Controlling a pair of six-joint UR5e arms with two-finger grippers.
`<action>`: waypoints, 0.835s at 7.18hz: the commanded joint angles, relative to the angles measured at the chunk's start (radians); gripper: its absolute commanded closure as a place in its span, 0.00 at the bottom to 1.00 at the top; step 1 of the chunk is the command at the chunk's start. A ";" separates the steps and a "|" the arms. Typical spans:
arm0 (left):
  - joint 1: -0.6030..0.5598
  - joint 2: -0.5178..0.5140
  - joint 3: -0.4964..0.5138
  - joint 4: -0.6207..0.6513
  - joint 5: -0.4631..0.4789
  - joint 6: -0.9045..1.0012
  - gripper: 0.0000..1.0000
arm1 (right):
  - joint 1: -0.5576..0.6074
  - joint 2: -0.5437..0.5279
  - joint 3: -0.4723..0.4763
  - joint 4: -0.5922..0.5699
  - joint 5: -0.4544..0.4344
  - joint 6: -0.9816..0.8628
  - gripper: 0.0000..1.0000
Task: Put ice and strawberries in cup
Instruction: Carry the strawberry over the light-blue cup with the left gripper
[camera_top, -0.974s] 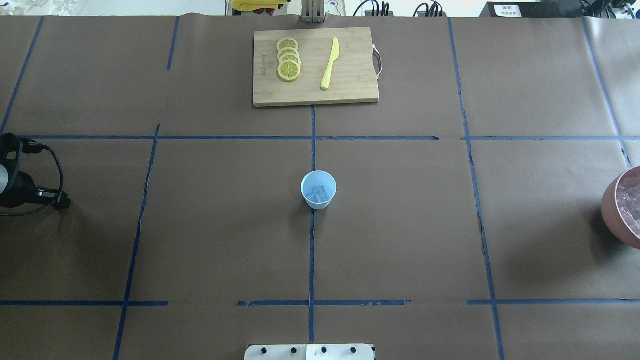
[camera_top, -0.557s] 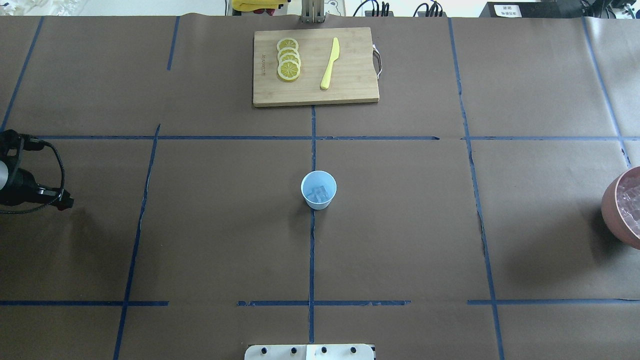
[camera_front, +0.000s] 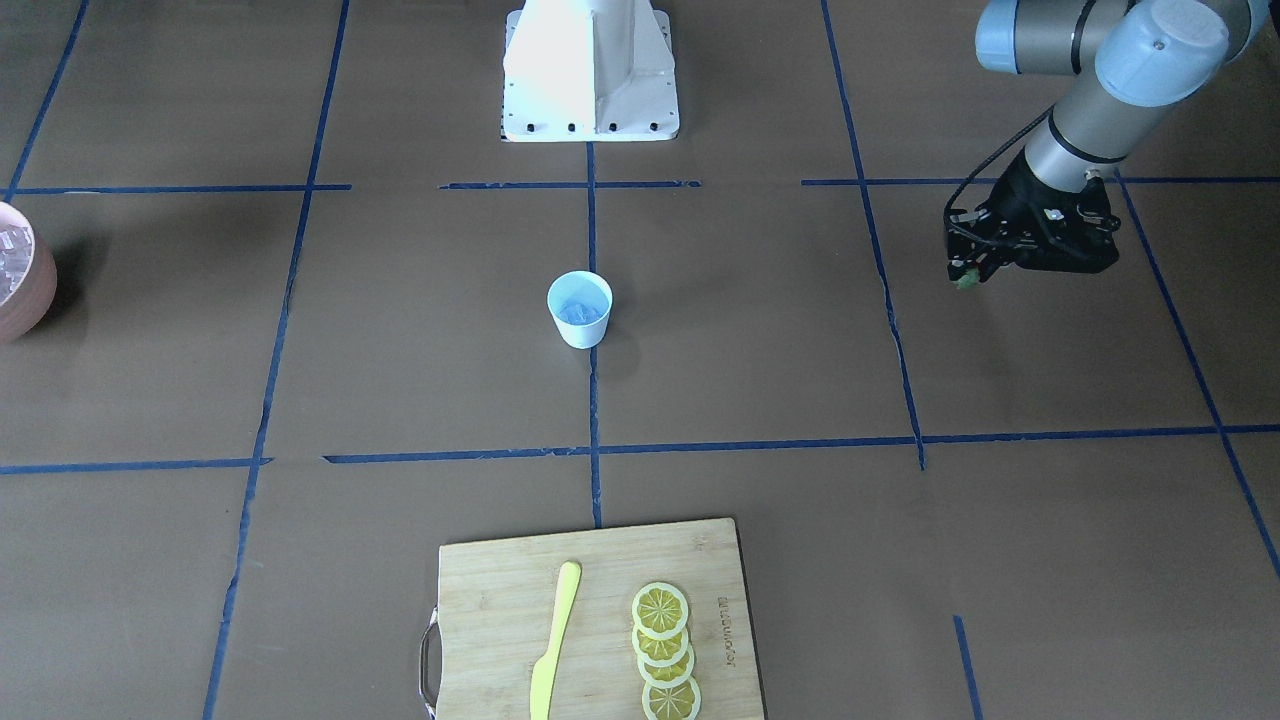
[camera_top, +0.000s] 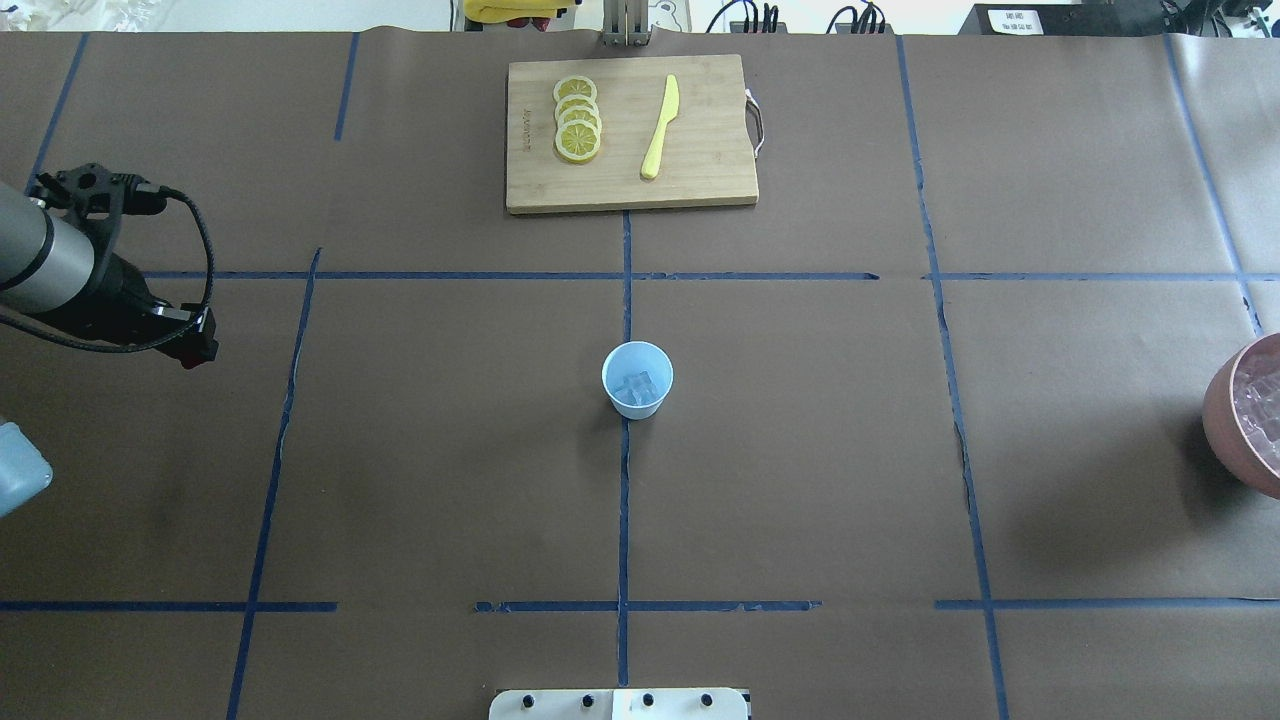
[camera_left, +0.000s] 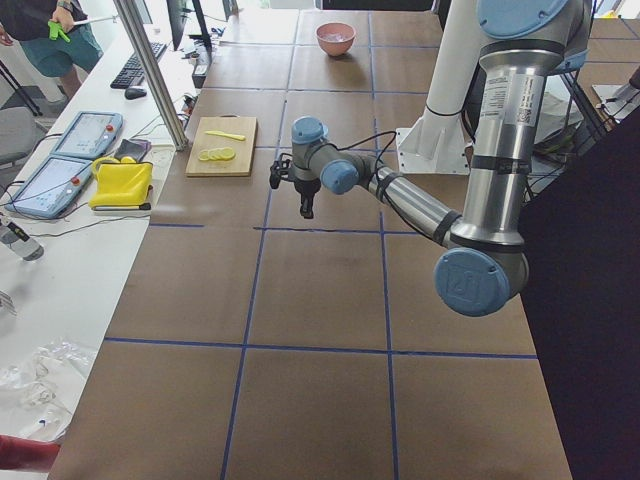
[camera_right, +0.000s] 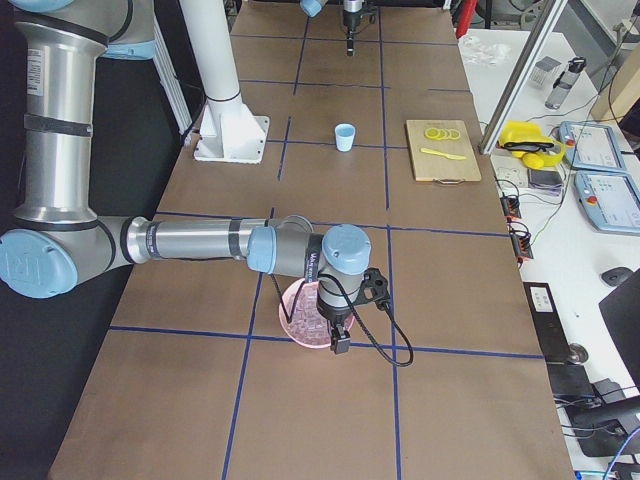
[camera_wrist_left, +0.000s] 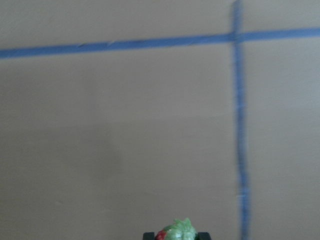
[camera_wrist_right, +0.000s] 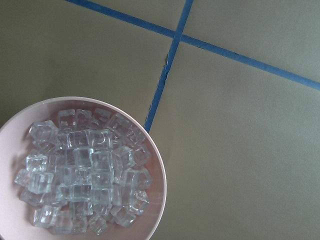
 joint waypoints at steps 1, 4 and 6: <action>0.022 -0.217 -0.013 0.198 0.004 -0.077 1.00 | 0.001 0.000 0.002 0.000 0.001 0.000 0.00; 0.230 -0.455 0.086 0.242 0.127 -0.356 1.00 | 0.000 0.000 0.000 0.003 -0.001 -0.002 0.00; 0.290 -0.613 0.230 0.242 0.192 -0.444 1.00 | 0.001 0.000 0.000 0.003 -0.001 -0.002 0.00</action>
